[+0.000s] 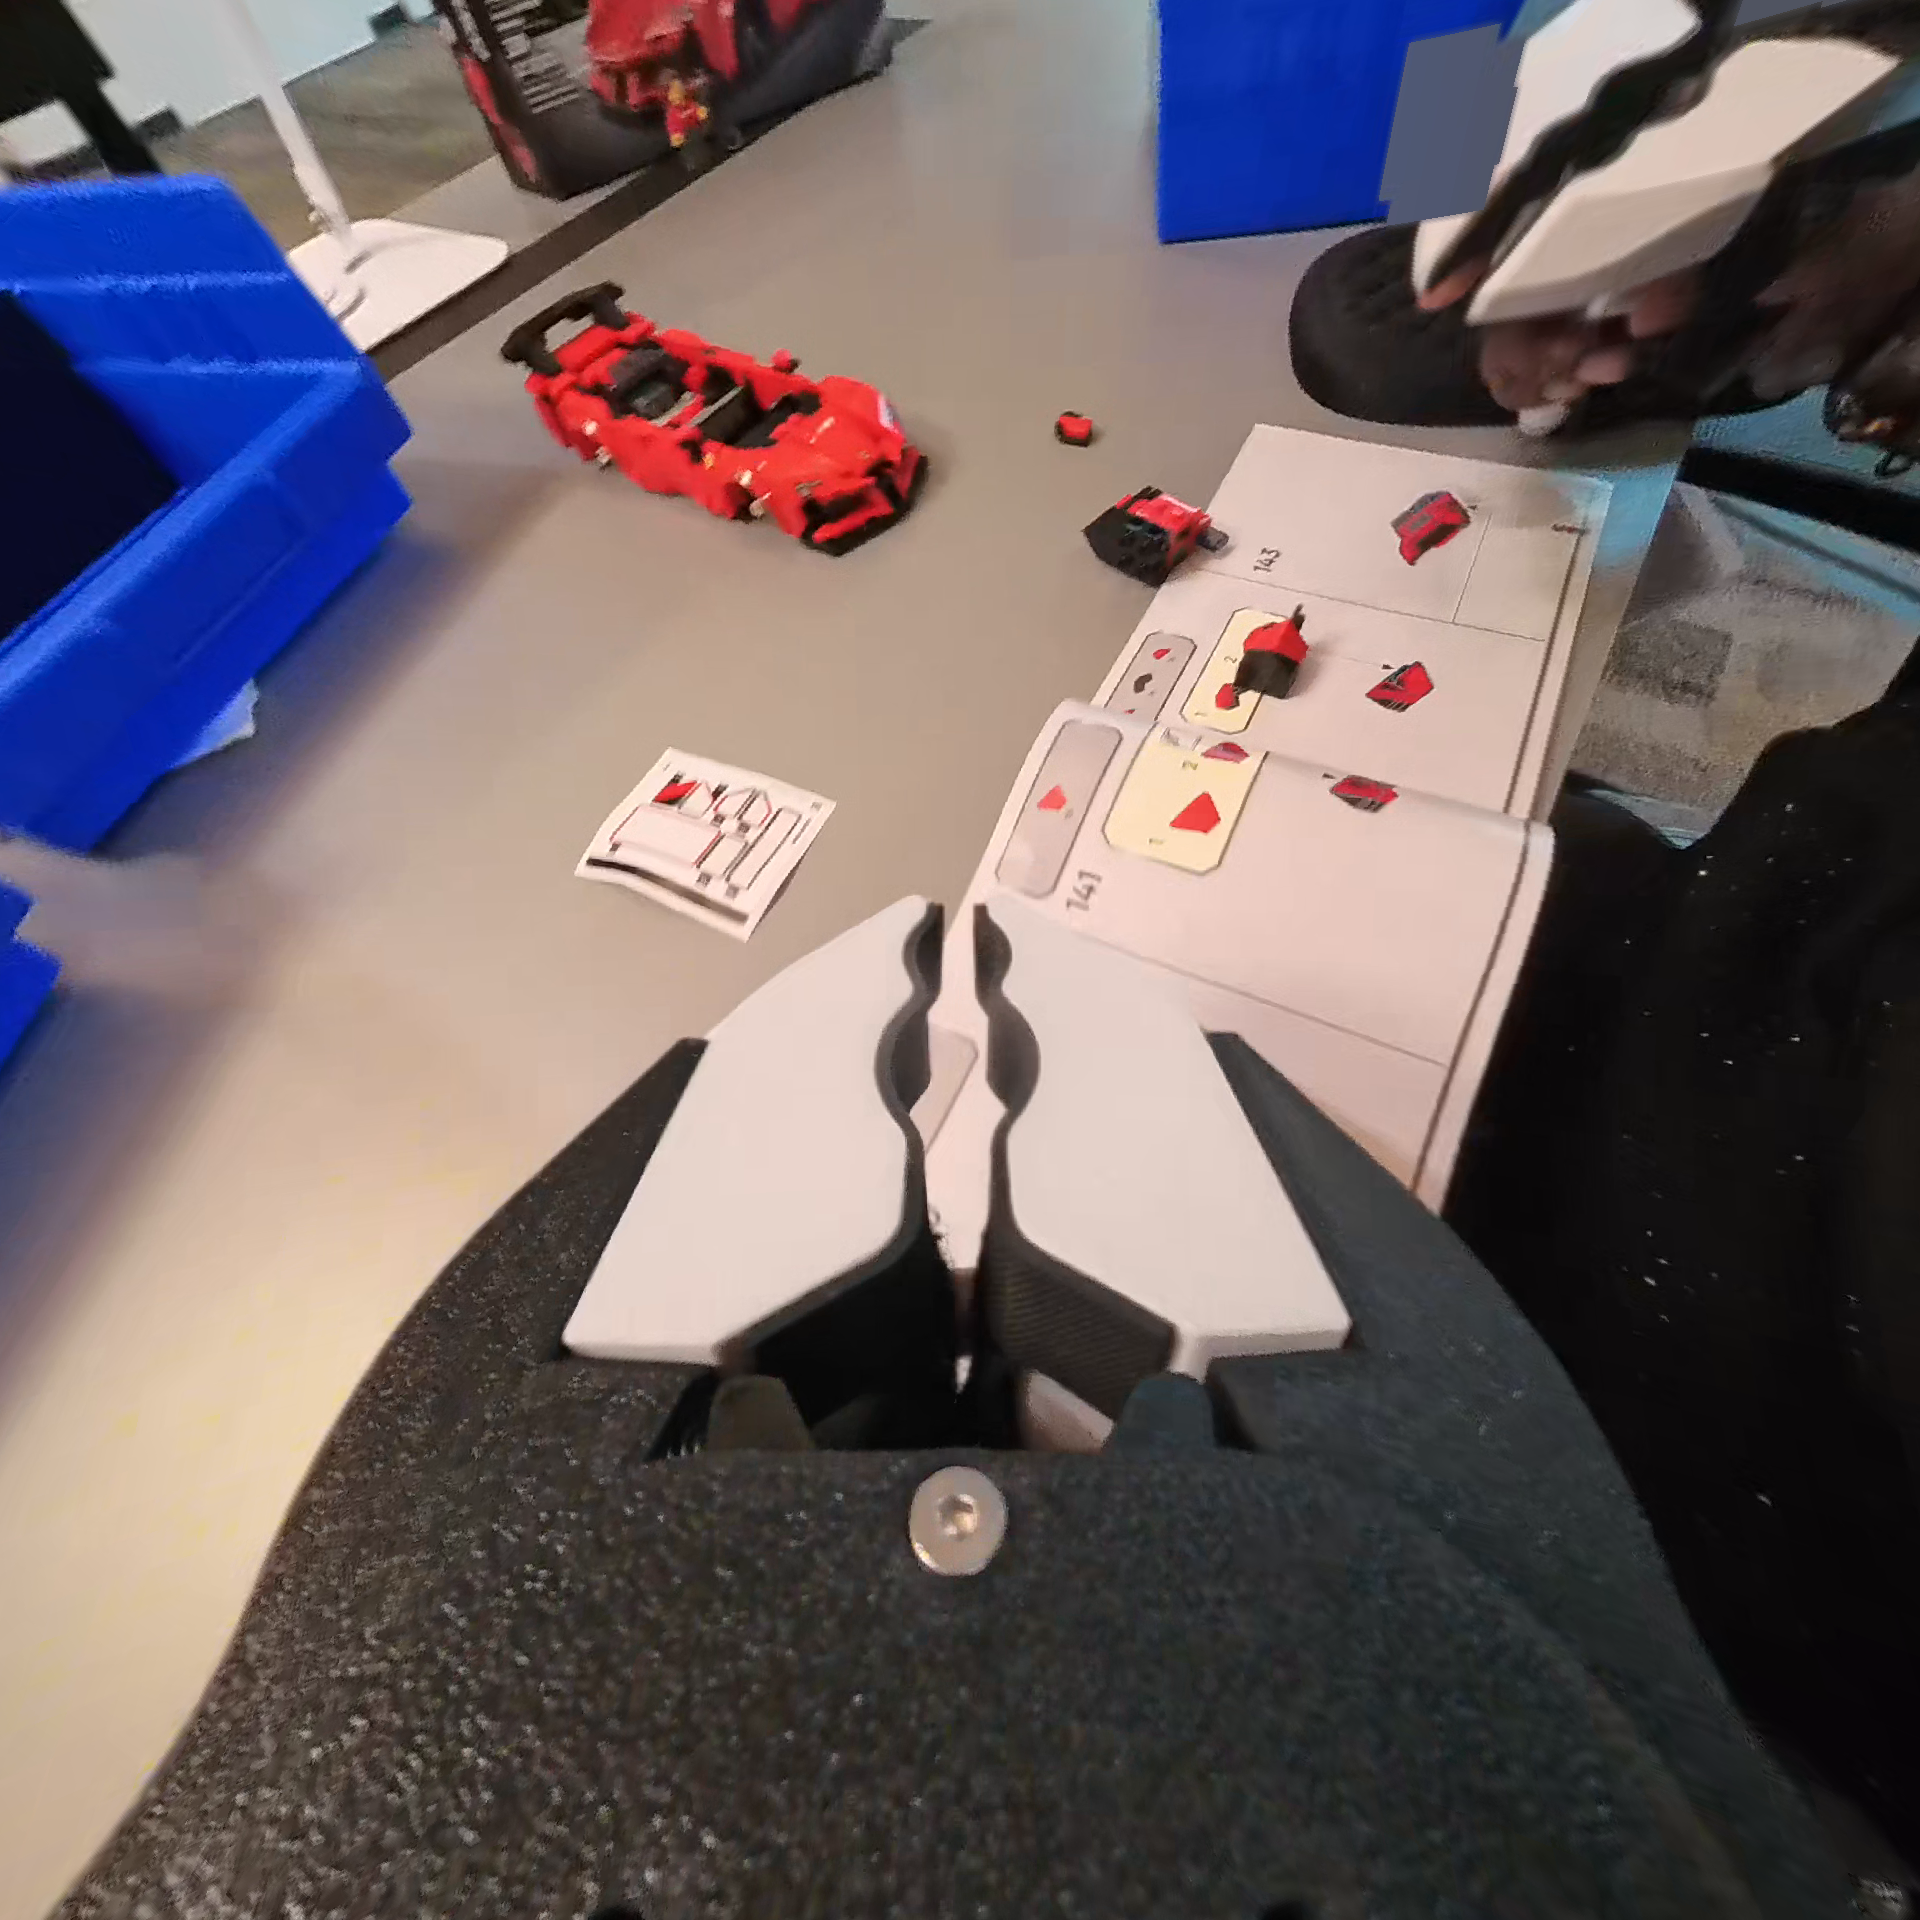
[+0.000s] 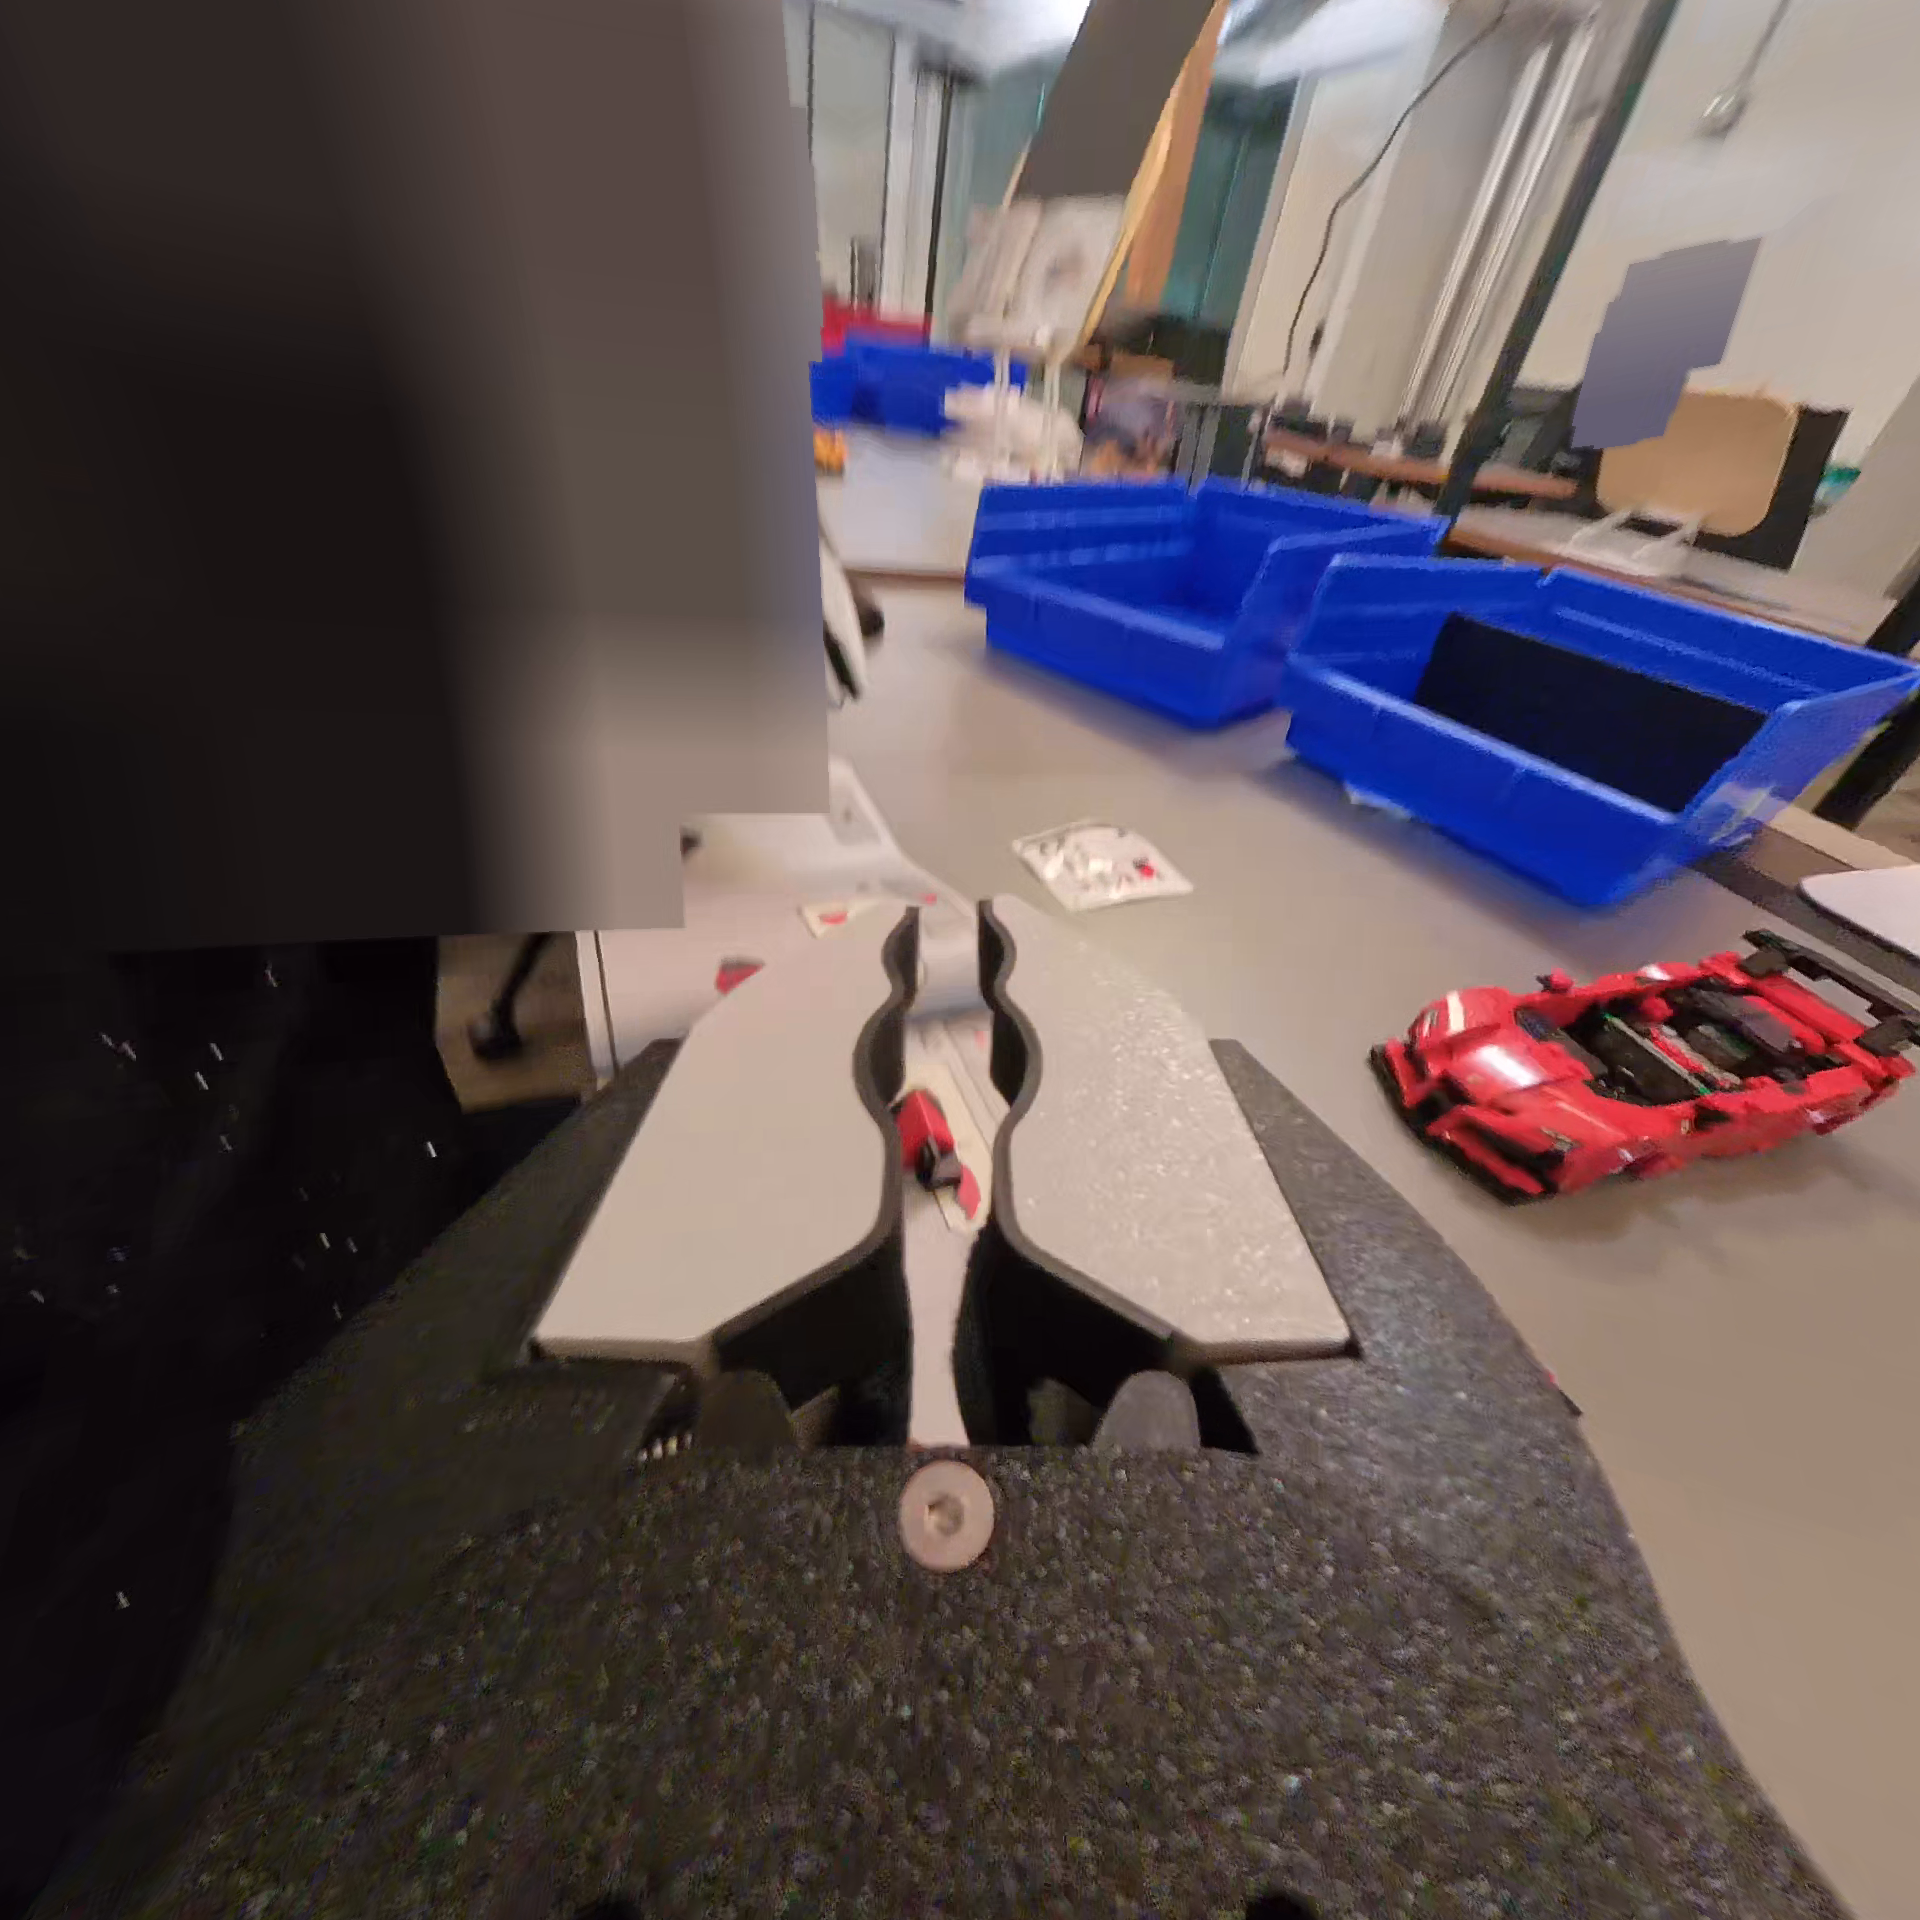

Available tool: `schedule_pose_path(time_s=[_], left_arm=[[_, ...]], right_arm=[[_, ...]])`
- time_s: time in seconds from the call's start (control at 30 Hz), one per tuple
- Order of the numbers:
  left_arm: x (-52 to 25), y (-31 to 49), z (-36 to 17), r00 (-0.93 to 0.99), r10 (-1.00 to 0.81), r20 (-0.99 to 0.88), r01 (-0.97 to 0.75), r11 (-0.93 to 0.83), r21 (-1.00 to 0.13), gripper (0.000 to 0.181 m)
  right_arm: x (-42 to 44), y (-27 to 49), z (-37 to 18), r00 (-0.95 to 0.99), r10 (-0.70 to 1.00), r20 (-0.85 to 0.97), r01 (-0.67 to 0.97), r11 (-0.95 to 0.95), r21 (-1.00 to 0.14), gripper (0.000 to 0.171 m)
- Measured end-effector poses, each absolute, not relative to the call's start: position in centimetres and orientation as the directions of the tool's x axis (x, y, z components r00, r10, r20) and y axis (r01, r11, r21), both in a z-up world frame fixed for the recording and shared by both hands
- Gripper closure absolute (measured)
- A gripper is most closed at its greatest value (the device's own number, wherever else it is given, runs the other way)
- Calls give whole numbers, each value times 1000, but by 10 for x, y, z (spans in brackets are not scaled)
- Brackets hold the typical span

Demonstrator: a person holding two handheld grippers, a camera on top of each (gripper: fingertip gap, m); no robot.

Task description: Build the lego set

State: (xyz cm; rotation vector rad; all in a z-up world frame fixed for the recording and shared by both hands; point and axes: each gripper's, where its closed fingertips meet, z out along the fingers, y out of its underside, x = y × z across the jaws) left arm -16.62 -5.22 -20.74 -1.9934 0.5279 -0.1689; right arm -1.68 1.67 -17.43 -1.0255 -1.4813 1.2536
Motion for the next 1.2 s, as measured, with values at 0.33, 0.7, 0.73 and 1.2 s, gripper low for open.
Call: schedule_pose_path(time_s=[0.33,0.7,0.73,1.2], left_arm=[[-187,-81,-186,948,-307,86,-22,-333,-943,112],[-205,-51,-180,940,-334,-61,-177,-328,-928,181],[-210,-41,-182,945,-321,-62,-181,-355,-917,181],[-223,38,-272,940,-260,221,-57,-759,-649,171]], right_arm=[[-2,29,-130,-226,974,10,-225,-42,-973,80],[-27,42,-149,-264,957,118,110,152,-982,171],[-36,43,-147,-279,950,141,133,183,-974,164],[-158,27,-182,-560,825,77,421,363,-831,121]])
